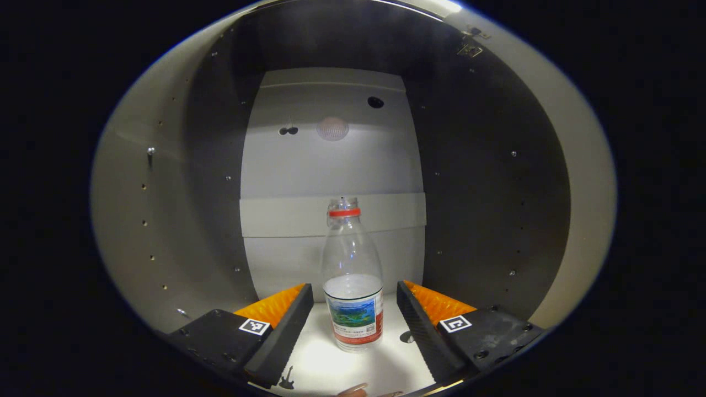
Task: Open the cabinet door with the right hand, grasp the bottle in the cabinet with the left hand and place it on the coaster, then close the cabinet door with the right hand.
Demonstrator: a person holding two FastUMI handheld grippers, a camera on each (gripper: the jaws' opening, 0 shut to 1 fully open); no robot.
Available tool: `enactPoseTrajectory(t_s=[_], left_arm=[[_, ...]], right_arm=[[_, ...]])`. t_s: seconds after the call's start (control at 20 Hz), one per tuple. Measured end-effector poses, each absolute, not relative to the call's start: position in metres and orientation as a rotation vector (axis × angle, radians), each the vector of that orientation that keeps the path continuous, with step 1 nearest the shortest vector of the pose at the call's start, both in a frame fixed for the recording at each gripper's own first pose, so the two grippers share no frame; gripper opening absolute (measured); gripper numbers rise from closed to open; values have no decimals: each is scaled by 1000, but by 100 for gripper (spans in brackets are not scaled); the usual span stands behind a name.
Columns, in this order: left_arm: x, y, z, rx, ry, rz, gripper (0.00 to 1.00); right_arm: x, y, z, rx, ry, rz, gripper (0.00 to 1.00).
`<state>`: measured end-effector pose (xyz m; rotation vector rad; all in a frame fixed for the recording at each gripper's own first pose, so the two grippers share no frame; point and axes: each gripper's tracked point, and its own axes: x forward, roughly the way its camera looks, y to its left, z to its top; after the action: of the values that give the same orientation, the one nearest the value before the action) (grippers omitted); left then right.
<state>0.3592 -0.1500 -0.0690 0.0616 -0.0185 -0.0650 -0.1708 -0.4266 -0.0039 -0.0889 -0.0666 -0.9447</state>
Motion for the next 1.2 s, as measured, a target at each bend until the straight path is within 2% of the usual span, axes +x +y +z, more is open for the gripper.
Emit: enactPoseTrajectory(t_s=[0.25,0.35,0.5,0.65,0.7,0.75,0.8,0.85,1.0,1.2], left_arm=[[383,-146,-76,50,-6,-47,96],[392,-146,-75,55,-7,-46,96],[404,-150,-69,40,-19,-51,96],[416,-149,-66,52,-23,-45,96],[419,-152,-68,44,-15,-61,95],[424,-152,-70,28,-13,-65,88],[416,-154,-67,17,-6,-76,81],[409,-153,-67,11,-3,-91,78],[384,-154,-58,15,-15,-126,78],[335,-163,-44,-25,-24,-235,78]], right_arm=[[-158,-427,-12,-102,-41,-932,99],[-156,-430,-17,-115,-19,-937,94],[-153,-428,-19,-118,0,-931,100],[-151,-425,-16,-120,2,-917,97],[-152,-423,-14,-125,0,-916,97],[-149,-421,-13,-127,-3,-913,97],[-148,-419,-11,-126,-7,-910,97],[-148,-417,-9,-122,-12,-907,97],[-151,-409,-4,-123,-26,-910,97],[-156,-386,0,-122,-46,-895,97]])
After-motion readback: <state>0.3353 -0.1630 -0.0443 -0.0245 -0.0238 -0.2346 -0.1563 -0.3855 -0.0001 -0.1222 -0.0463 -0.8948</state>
